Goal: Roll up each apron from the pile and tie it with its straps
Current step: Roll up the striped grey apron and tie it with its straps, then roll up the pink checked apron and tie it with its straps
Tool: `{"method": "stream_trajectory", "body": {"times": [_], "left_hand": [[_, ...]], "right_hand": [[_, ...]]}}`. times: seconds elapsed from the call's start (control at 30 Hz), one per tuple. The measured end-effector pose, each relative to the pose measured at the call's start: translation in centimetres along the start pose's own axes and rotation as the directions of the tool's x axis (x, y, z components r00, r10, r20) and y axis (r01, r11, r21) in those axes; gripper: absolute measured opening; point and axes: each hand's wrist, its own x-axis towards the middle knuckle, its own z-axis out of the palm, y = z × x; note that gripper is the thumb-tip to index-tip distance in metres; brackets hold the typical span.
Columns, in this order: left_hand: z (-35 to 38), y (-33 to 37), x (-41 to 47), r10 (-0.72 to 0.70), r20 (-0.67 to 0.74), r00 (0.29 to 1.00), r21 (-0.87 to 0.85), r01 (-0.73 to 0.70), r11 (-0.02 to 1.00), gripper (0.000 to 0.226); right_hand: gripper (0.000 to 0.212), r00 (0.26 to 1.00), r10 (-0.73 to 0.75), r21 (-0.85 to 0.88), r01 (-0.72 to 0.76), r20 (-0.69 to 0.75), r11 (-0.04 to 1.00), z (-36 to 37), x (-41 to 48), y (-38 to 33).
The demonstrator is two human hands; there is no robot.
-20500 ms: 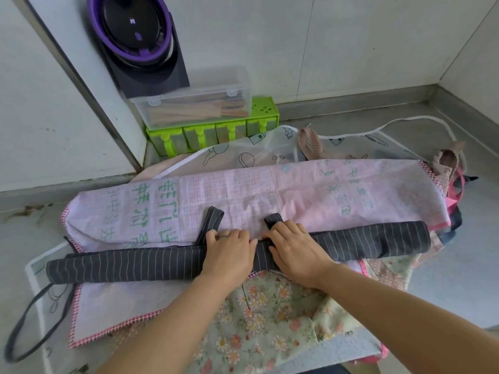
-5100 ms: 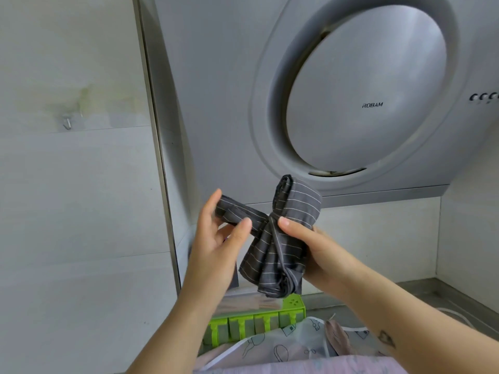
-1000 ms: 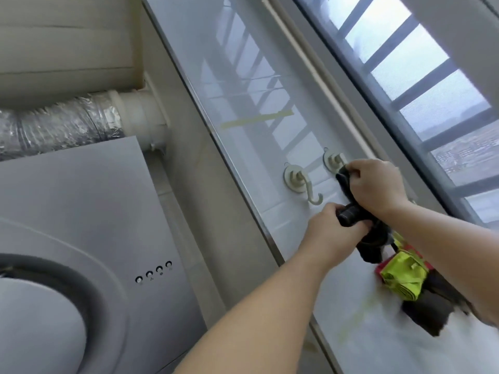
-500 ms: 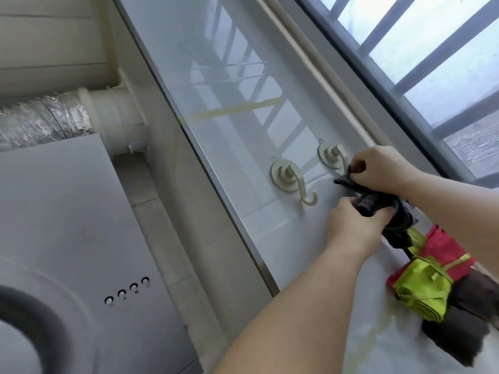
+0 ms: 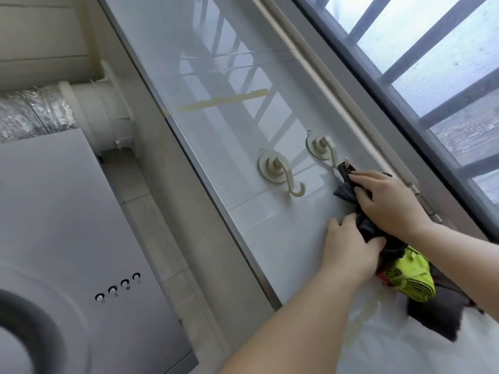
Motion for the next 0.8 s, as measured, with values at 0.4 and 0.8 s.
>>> {"method": "stream_trajectory", "body": {"times": [0.4,0.8], "left_hand": [[-7.2,-0.6,-8.6,-0.023,-0.073,0.997,-0.102,0.015,0.995,0.032],[-15.0,-8.8,-30.1,-0.203,-0.312,0.928,-0.326,0.096,0.941,0.022]], "right_hand": [[0.032,0.974,-0.183,-0.138,0.201,0.131,0.97,-2.8,-3.6,-6.2],[0.027,0.866,-0.2,0.247,0.092,0.458,0.965,-3.0,-18.3,-27.2]]}}
